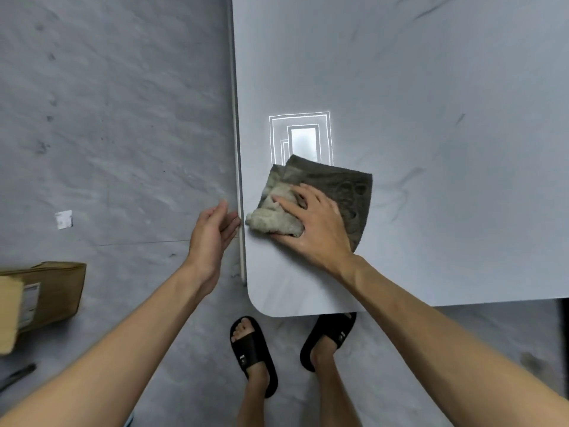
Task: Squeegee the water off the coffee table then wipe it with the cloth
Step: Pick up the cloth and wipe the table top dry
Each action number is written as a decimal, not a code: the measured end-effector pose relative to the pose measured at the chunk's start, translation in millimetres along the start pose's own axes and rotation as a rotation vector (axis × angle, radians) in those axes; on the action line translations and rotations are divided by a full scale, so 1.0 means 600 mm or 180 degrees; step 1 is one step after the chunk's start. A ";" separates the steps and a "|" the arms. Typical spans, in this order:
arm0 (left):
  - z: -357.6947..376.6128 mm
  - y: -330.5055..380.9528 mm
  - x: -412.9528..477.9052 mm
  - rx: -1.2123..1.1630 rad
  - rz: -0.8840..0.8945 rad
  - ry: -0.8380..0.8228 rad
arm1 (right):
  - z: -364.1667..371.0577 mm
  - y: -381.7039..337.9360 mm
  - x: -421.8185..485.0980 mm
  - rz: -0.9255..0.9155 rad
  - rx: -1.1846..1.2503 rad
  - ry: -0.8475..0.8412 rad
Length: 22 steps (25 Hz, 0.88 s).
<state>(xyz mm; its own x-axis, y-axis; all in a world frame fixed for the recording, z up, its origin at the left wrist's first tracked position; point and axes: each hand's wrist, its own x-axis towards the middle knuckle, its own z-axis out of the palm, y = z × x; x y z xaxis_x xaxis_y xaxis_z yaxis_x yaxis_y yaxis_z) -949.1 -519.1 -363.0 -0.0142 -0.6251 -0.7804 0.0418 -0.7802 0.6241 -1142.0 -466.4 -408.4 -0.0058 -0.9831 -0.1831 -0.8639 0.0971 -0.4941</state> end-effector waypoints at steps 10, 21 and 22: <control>0.046 -0.037 -0.038 0.1964 0.0634 0.0281 | 0.011 0.019 -0.064 -0.1661 -0.0525 -0.0674; 0.094 -0.076 -0.048 0.3536 0.0831 0.0066 | -0.131 0.293 -0.237 0.0282 -0.0492 0.0000; 0.097 -0.075 -0.048 0.3553 0.0788 0.0083 | -0.138 0.314 -0.256 0.0691 -0.0440 0.0265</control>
<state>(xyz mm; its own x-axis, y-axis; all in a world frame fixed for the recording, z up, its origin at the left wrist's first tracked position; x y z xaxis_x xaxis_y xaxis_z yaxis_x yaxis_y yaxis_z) -1008.6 -467.4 -366.5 -0.1079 -0.7741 -0.6239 -0.8704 -0.2297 0.4355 -1345.7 -309.7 -403.0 -0.2349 -0.9514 -0.1990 -0.8984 0.2907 -0.3291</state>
